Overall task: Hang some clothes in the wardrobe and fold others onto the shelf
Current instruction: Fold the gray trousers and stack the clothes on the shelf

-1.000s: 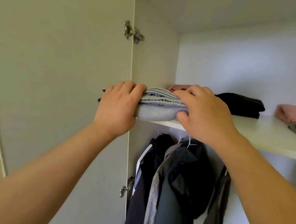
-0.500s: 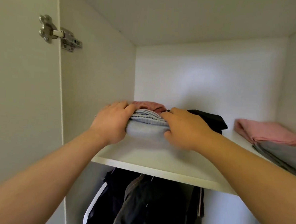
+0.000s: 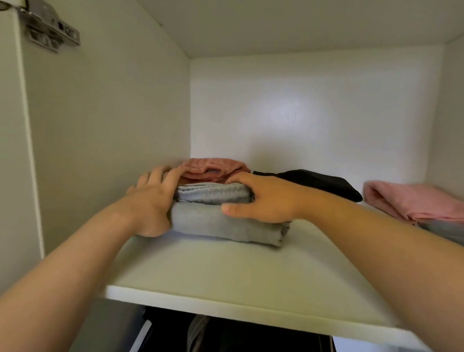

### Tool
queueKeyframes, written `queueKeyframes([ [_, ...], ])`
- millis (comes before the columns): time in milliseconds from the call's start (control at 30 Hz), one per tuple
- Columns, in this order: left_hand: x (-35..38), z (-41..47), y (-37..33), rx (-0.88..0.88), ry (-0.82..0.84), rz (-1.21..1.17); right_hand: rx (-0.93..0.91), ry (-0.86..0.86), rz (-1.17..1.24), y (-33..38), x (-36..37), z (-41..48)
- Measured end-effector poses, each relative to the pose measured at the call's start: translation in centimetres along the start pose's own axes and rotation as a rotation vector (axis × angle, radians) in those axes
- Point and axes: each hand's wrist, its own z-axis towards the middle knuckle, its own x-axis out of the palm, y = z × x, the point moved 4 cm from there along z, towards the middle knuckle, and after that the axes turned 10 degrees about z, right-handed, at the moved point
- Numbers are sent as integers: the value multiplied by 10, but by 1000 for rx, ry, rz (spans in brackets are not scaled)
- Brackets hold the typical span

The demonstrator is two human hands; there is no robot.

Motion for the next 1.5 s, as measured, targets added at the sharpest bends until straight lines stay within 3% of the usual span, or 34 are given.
queueKeyframes([
  [267, 7, -8, 7, -4, -236, -24, 137, -93, 66, -34, -12, 56],
  [367, 7, -8, 9, 94, -300, -31, 182, -143, 96, -50, -7, 67],
  [467, 8, -8, 7, 177, -192, -136, 229, -156, -101, -65, -2, 71],
  [600, 14, -10, 8, 136, -8, -177, 156, -208, -335, -63, -5, 66],
  [767, 11, -19, 14, 38, 142, -38, 17, 124, -272, -47, 25, 61],
  [1000, 6, -38, 23, -94, 250, 43, 117, 211, -126, -37, 32, 61],
  [1133, 0, -48, 26, -218, 41, 233, 194, 156, -13, -31, 21, 54],
  [1200, -11, -59, 27, -410, -22, 196, 407, 214, 108, -39, 18, 48],
  [1300, -20, -65, 24, -584, 50, 61, 561, 274, 111, -46, 18, 42],
  [1400, -19, -66, 6, -550, 241, -107, 556, 220, 197, -43, 17, 41],
  [1500, -13, -65, -5, -510, 317, -185, 603, 275, 313, -39, 22, 37],
])
